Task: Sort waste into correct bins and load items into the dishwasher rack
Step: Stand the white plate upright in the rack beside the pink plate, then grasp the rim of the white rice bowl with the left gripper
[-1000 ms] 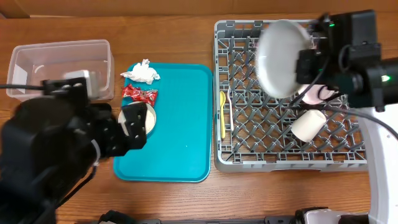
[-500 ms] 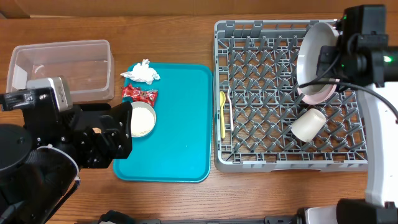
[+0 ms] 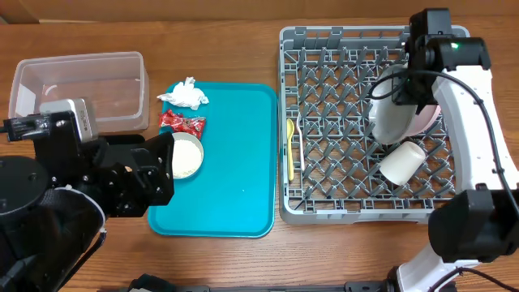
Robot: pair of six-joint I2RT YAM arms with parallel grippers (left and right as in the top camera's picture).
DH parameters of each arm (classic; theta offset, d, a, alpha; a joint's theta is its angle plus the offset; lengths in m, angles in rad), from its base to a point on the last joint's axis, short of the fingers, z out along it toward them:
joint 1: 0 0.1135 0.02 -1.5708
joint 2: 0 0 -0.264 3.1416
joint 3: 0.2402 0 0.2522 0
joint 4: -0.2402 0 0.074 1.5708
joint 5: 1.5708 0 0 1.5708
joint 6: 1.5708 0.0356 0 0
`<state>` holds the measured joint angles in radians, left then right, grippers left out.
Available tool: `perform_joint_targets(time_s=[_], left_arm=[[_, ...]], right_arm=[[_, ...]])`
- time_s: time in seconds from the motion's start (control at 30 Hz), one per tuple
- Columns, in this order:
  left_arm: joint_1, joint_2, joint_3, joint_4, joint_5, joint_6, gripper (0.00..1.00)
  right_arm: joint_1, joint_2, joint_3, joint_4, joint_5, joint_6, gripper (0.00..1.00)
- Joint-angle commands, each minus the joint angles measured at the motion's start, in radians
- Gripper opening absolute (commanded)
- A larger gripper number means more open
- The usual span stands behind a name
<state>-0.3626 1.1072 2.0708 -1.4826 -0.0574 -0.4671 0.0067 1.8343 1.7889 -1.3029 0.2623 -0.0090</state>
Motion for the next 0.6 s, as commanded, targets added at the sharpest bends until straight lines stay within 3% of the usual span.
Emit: perform_joint_targets(time_s=[0.0, 0.3, 0.37, 0.4, 0.57], left_arm=[[-0.005, 0.013, 0.006, -0.005, -0.008, 0.018, 1.00], [-0.005, 0.042, 0.006, -0.015, 0.000, 0.018, 1.00], [-0.005, 0.055, 0.006, -0.021, 0.006, 0.019, 1.00], [-0.005, 0.065, 0.006, -0.027, 0.005, 0.019, 1.00], [-0.005, 0.135, 0.006, -0.073, -0.002, 0.049, 1.00]], right_arm=[[0.014, -0.017, 0.011, -0.006, 0.000, 0.018, 0.68], [0.014, -0.138, 0.143, -0.111, -0.087, 0.123, 0.74], [0.018, -0.200, 0.184, -0.117, -0.115, 0.134, 0.85], [0.021, -0.232, 0.206, -0.121, -0.117, 0.146, 0.97], [0.026, -0.396, 0.291, -0.106, -0.261, 0.148, 1.00]])
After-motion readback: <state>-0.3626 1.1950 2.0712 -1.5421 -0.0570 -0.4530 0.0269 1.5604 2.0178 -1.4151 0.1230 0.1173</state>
